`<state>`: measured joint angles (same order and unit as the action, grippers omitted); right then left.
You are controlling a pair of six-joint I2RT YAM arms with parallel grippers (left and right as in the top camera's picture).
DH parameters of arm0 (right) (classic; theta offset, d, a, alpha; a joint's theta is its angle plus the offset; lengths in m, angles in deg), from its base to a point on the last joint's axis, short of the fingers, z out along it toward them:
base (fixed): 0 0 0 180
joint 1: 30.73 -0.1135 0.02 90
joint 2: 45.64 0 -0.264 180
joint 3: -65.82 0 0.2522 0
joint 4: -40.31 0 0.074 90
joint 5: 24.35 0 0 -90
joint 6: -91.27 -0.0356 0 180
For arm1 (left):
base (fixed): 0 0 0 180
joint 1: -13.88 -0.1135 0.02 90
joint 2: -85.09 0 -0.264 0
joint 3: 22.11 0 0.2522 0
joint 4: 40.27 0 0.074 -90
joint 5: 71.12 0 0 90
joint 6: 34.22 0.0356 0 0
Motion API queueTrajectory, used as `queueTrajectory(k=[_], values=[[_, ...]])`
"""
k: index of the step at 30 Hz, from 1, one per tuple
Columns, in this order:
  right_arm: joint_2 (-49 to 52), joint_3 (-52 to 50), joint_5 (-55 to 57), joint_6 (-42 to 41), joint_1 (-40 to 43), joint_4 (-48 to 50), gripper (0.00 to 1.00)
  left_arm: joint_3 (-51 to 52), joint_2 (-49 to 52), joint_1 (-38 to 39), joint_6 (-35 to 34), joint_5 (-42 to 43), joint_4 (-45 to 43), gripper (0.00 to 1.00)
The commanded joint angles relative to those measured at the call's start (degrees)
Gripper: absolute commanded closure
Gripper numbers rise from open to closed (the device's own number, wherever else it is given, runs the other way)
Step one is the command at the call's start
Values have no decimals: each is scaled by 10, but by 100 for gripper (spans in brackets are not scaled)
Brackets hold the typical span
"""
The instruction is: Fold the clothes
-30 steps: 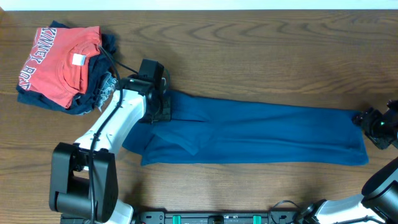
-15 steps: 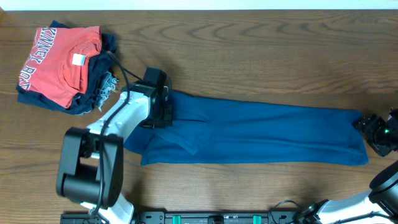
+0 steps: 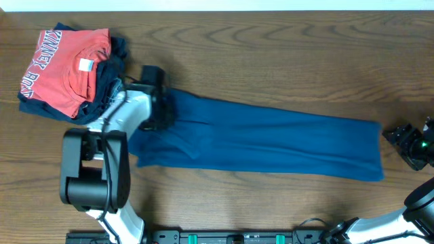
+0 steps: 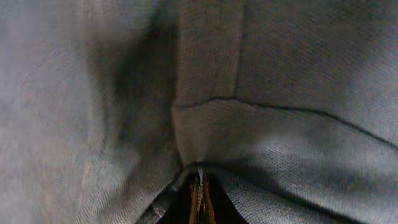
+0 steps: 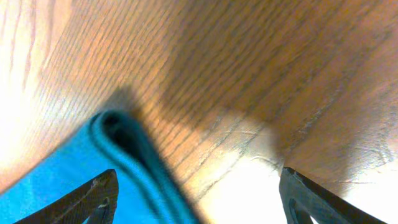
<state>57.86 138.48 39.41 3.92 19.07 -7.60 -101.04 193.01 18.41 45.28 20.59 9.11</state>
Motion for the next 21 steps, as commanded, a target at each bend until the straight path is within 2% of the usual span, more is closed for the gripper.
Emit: queueTrajectory(k=[1,4,7,11,14,19,21], values=[[-1,10,-36,54,-15,-8,23,13,54,-28,6,-40,1,94],[-1,10,-52,80,-42,-29,26,3,54,-26,8,-13,0,94],[3,10,-20,81,-74,-53,31,0,54,-24,8,-13,3,93],[18,10,51,66,-113,-83,31,-13,50,-24,8,-12,31,85],[35,10,99,35,-127,-98,37,-36,41,-24,8,-12,65,84],[64,10,102,14,-127,-123,46,-85,9,-24,7,-12,121,83],[71,10,102,3,-127,-131,54,-96,-11,-24,7,-8,131,83]])
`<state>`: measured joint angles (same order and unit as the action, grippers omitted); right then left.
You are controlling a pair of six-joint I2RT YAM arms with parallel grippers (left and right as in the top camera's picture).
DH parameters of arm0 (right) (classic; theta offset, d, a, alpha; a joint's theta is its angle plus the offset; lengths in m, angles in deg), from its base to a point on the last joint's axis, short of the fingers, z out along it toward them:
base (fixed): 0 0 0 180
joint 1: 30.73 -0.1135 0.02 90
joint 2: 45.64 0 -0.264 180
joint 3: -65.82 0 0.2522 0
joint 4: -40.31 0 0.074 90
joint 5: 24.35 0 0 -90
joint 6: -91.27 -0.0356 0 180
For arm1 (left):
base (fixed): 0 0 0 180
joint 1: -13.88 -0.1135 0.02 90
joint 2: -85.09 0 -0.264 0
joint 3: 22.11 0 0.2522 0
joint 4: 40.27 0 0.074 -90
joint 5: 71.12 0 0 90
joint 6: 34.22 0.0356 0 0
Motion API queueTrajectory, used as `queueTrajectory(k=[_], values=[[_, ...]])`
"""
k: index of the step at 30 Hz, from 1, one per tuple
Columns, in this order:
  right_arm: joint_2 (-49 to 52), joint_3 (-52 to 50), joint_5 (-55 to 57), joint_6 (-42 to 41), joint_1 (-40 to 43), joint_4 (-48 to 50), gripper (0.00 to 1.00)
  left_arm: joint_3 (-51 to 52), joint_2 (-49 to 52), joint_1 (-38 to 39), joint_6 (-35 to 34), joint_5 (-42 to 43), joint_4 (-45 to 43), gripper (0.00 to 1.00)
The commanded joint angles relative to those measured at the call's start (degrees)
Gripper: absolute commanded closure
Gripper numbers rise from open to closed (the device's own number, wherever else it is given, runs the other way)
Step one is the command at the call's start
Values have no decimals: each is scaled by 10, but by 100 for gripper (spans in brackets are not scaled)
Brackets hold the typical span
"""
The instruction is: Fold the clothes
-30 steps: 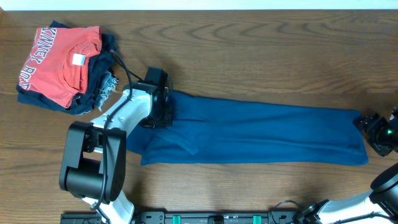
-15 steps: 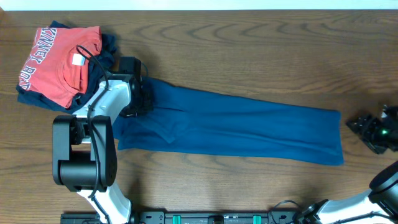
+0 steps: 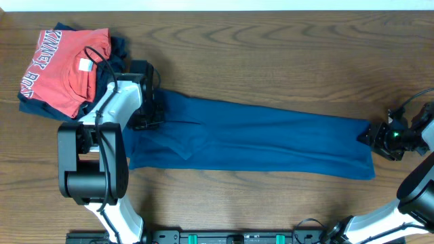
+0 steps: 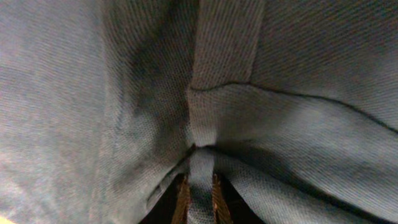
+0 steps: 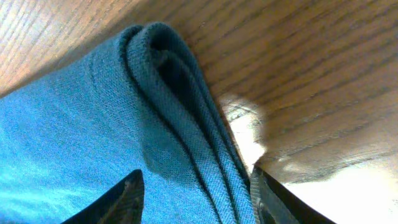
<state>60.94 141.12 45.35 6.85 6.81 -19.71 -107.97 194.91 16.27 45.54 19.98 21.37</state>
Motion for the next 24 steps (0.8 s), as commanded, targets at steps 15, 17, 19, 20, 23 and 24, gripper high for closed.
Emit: queueTrajectory(k=[15,17,19,20,23,24], values=[[34,87,-4,-34,23,-70,99,-31,-158,-3,5,-2,16,69],[33,117,11,-34,29,-92,99,-31,-161,-3,5,-2,22,69],[30,145,30,-35,33,-118,99,-31,-161,-3,5,-2,27,69],[27,157,40,-47,34,-130,99,-31,-161,-3,5,-2,29,69],[13,182,42,-58,33,-155,99,-31,-161,-3,5,-2,31,69],[7,186,42,-58,31,-160,99,-31,-161,-3,5,-2,31,69]])
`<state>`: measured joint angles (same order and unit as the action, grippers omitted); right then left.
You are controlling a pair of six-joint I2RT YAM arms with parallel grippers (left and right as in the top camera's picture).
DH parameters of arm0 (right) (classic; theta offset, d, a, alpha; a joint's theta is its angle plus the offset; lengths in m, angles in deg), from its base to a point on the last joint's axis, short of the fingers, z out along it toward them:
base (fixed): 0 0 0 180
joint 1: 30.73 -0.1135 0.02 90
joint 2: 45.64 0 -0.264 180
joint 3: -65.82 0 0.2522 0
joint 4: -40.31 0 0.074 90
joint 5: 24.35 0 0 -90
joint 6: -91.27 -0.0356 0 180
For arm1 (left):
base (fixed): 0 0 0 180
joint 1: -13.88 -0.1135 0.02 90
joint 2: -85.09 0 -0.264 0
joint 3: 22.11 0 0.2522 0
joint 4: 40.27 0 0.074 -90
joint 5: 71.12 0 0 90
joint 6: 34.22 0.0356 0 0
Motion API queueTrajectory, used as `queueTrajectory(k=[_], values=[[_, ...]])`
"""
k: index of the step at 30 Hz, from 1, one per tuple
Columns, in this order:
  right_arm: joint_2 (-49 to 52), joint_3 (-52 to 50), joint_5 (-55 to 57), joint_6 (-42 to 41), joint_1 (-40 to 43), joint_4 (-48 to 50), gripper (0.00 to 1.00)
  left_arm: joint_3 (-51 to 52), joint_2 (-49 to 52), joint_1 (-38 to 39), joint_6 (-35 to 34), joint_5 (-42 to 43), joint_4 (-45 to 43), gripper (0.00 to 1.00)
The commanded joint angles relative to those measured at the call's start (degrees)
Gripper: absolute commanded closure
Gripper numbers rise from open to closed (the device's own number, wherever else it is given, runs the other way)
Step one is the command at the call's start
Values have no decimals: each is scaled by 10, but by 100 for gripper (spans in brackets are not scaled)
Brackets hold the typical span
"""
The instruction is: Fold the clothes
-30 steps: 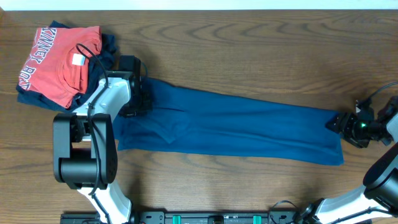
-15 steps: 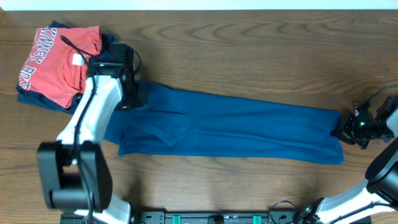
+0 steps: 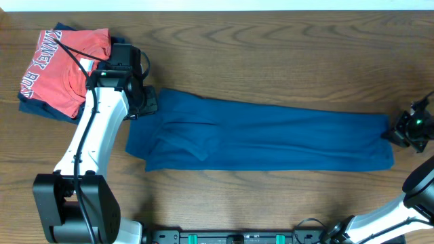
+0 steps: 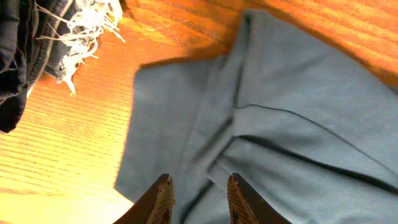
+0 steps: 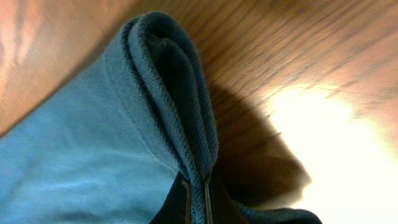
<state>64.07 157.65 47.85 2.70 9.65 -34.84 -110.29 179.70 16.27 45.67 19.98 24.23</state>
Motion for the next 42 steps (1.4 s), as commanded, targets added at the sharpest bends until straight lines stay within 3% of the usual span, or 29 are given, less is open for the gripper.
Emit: queueTrajectory(k=[1,10,24,42], values=[[-33,24,17,-17,-1,-14,99,-8,-9,-3,4,-2,2,69],[-84,24,42,-51,-70,-43,99,-8,-9,-3,4,-2,3,69],[-85,23,148,-152,-301,-59,99,-8,-9,-3,4,-2,7,69],[-85,-86,140,-204,-404,-47,94,-8,-9,-3,4,-2,8,69]])
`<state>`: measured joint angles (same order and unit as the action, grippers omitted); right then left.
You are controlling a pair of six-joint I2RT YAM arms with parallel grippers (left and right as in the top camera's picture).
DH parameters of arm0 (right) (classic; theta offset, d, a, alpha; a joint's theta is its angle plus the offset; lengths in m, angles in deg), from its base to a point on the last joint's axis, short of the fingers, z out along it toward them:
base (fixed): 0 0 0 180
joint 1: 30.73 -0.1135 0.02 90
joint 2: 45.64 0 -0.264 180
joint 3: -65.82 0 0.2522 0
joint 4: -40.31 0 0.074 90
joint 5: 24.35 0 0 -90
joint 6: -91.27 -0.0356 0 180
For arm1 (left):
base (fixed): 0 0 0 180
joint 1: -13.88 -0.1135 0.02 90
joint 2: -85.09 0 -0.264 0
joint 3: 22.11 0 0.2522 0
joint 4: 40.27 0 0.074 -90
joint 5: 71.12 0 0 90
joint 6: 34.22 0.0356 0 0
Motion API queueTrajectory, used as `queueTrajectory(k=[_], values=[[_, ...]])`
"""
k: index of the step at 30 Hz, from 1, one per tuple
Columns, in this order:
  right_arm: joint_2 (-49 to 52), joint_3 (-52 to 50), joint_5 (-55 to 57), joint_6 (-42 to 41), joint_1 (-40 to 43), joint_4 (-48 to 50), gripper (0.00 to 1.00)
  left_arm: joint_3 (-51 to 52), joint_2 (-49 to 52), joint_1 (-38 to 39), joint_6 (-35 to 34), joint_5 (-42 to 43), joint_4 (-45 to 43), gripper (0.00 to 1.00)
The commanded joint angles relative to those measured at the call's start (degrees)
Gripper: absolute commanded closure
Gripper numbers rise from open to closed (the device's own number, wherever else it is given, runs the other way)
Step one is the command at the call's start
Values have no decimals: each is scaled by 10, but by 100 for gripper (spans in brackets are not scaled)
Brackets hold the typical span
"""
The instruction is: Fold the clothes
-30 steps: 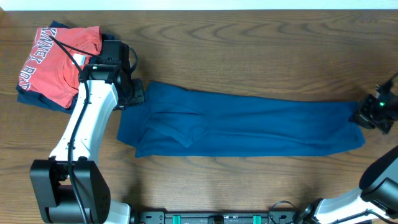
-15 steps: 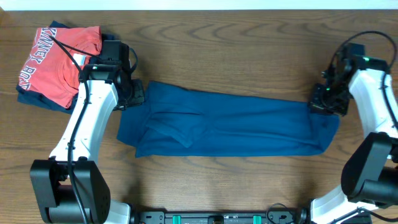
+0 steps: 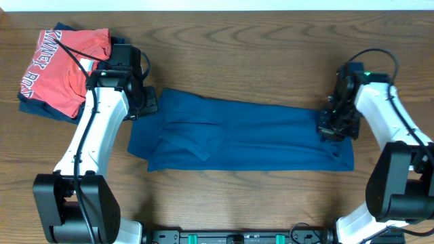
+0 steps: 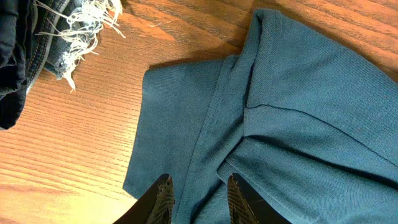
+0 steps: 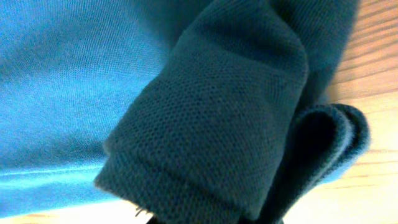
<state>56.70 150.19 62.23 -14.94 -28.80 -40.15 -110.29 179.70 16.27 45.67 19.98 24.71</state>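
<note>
A blue garment (image 3: 237, 139) lies stretched across the table, folded lengthwise. My left gripper (image 3: 146, 103) hovers open over its left end; in the left wrist view its fingers (image 4: 198, 198) stand apart above the cloth (image 4: 298, 118). My right gripper (image 3: 336, 125) is shut on the blue garment's right end, which is carried inward over the rest. The right wrist view is filled by bunched blue cloth (image 5: 217, 118); the fingers are hidden.
A stack of folded clothes (image 3: 64, 71) with a red shirt on top sits at the far left corner. Frayed denim (image 4: 81, 31) of that stack shows beside the left gripper. Bare wood (image 3: 271, 54) lies behind the garment.
My right gripper has moved left from the table's right edge, carrying the garment's right end inward, so the garment is shorter. The left gripper stays open in the same place.
At first my left gripper was shut on the garment's left end and the right was open beside the right end. Then the right closed on that end. The left then let go and rose. Now the right end is drawn leftward over the garment.
</note>
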Motion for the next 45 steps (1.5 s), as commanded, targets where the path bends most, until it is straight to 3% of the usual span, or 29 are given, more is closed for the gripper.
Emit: queueTrajectory(k=[1,4,8,15,24,30,33,38,45], values=[[-12,-12,-10,-29,-25,8,91,-8,-9,-3,4,-2,3,69],[-12,-10,-21,-28,-34,14,71,-8,-9,-3,4,-2,3,69],[-13,8,-37,-1,-31,17,67,-8,-9,-3,4,-2,3,68],[-46,26,-41,23,47,20,69,-8,-9,-3,4,-2,4,68],[-45,-8,-103,63,188,54,78,-8,-9,-3,4,-2,3,68],[-41,-90,-131,64,197,120,80,-8,-9,-3,4,-2,2,68],[-41,-135,-165,54,197,149,86,-8,-9,-3,4,-2,2,68],[-56,-144,-199,75,198,38,99,-8,-9,-3,4,-2,5,68],[-118,-144,-191,77,198,-19,99,-8,-9,-3,4,-2,1,68]])
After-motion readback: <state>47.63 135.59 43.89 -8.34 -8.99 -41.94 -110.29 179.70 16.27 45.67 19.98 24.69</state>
